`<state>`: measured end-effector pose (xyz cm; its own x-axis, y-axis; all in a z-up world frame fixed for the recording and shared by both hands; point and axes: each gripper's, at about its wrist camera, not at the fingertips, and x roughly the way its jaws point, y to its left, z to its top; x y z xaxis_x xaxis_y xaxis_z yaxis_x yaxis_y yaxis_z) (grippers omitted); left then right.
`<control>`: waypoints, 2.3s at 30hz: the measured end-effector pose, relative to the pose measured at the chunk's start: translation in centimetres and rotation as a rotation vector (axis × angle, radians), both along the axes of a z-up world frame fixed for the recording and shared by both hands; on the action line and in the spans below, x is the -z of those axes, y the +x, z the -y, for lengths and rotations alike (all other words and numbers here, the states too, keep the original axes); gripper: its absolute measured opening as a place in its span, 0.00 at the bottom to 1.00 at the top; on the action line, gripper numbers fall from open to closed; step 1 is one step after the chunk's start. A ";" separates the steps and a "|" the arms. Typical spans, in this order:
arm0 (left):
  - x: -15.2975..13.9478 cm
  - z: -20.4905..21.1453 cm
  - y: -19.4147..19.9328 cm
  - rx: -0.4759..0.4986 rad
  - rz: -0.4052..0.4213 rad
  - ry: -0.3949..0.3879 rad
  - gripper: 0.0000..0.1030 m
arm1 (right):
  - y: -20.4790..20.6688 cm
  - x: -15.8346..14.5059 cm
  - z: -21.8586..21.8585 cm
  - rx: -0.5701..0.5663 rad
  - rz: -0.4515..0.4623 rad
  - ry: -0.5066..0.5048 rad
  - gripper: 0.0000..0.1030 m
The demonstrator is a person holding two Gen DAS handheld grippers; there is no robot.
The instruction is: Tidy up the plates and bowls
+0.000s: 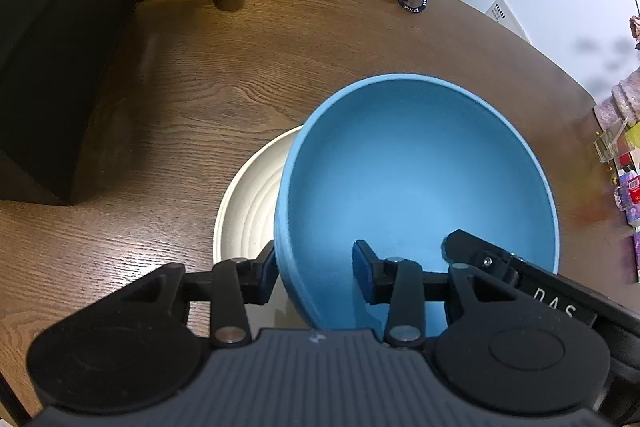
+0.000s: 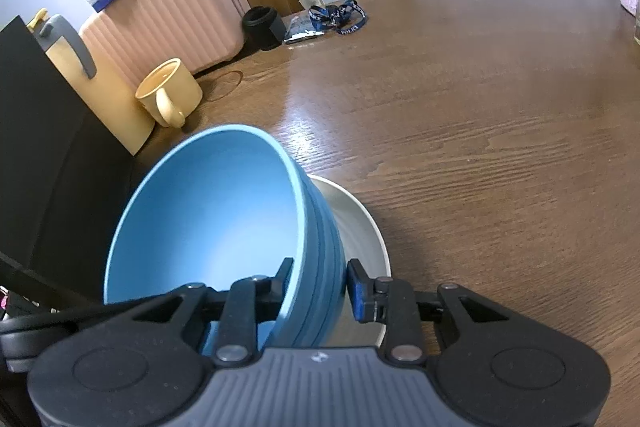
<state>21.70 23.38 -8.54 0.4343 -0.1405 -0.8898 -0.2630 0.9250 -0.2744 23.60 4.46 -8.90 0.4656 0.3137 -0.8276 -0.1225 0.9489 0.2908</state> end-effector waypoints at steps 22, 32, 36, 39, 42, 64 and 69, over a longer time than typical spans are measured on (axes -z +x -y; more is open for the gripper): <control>-6.1 0.2 -7.0 -0.129 0.284 0.144 1.00 | -5.1 -5.3 3.2 -0.013 0.252 -0.001 1.00; -7.9 6.0 -13.8 -0.156 0.386 0.193 1.00 | -11.9 -7.2 9.3 -0.031 0.371 -0.033 1.00; -7.9 9.1 -16.7 -0.127 0.403 0.200 1.00 | -15.0 -7.1 12.3 -0.016 0.385 -0.042 1.00; -7.8 11.1 -18.8 -0.111 0.417 0.196 1.00 | -17.4 -6.9 14.4 -0.009 0.390 -0.065 1.00; -7.7 13.0 -20.8 -0.081 0.427 0.193 1.00 | -19.5 -6.9 16.2 0.002 0.399 -0.079 1.00; -7.9 19.2 -29.0 0.022 0.493 0.209 1.00 | -29.2 -7.7 22.6 0.024 0.530 -0.121 1.00; -8.0 19.3 -29.5 0.022 0.501 0.210 1.00 | -29.9 -7.9 22.8 0.025 0.543 -0.117 1.00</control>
<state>-7.79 4.07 -0.51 0.8117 0.0048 -0.5841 -0.1278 0.9772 -0.1696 -6.26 -18.35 -1.04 0.8413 0.2174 -0.4950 -0.2025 0.9756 0.0842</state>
